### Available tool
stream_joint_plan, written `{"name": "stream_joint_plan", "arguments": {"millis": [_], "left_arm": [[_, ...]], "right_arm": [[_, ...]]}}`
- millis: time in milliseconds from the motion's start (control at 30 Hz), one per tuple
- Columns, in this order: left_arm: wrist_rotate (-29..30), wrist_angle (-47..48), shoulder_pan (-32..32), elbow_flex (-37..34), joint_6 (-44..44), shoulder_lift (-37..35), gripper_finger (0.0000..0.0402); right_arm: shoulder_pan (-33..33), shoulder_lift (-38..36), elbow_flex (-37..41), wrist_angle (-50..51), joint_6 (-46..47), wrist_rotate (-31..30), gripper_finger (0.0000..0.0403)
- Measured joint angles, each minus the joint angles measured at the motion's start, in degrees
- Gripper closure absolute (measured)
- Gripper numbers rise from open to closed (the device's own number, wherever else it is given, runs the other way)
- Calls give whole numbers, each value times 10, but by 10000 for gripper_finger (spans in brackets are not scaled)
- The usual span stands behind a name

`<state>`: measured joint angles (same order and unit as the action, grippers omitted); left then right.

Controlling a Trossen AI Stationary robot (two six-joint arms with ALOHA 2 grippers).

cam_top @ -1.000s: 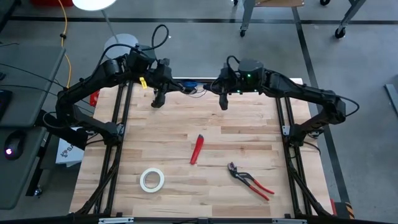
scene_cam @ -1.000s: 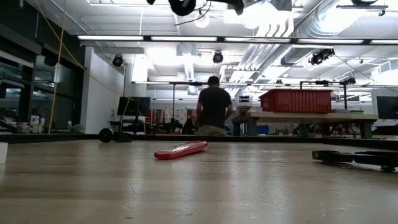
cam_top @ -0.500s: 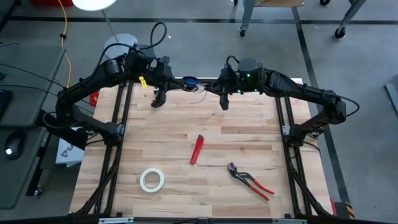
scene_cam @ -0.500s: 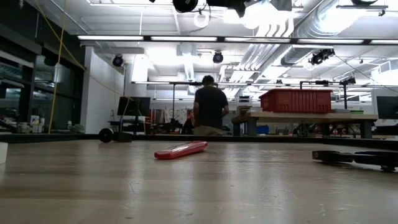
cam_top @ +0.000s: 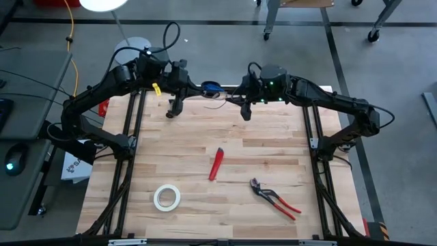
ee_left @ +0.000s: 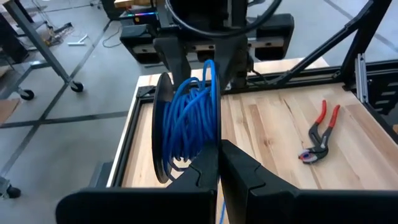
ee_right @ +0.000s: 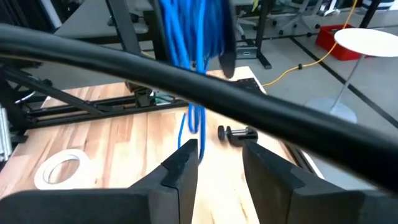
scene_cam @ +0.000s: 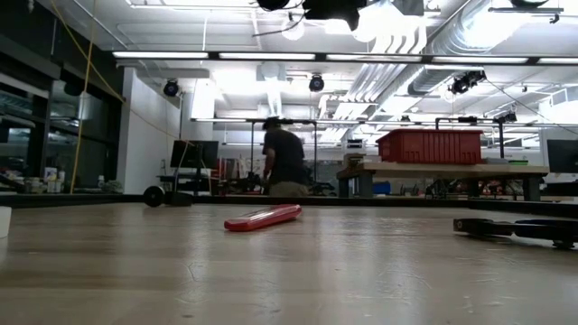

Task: Coil cords
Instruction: Uncoil the blue wire cable from the black spool

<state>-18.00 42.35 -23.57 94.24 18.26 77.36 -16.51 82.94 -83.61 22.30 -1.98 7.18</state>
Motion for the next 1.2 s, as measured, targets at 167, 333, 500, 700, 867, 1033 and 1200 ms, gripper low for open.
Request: {"name": "stream_joint_plan", "arguments": {"millis": [167,333,500,700,867,1033,1200], "left_arm": [[0,-3,0,0,0,0,401],[-1,-3,0,0,0,0,401],[-1,-3,-1,0,4,0,401],[1,13,-1,0,9,0,401],[8,57,-1,0,9,0,401],[39,82,-1,0,3,0,392],[42,111,-1,0,3,0,353]], "right_arm": [[0,2,0,1,5,2,284],[0,5,0,-3,5,2,284],[1,7,0,-3,-1,4,320],[2,7,0,-3,-4,-1,395],[2,3,0,-2,-5,-2,401],[-3,-8,0,16,-6,-3,402],[-5,-22,0,28,-4,-10,402]]}}
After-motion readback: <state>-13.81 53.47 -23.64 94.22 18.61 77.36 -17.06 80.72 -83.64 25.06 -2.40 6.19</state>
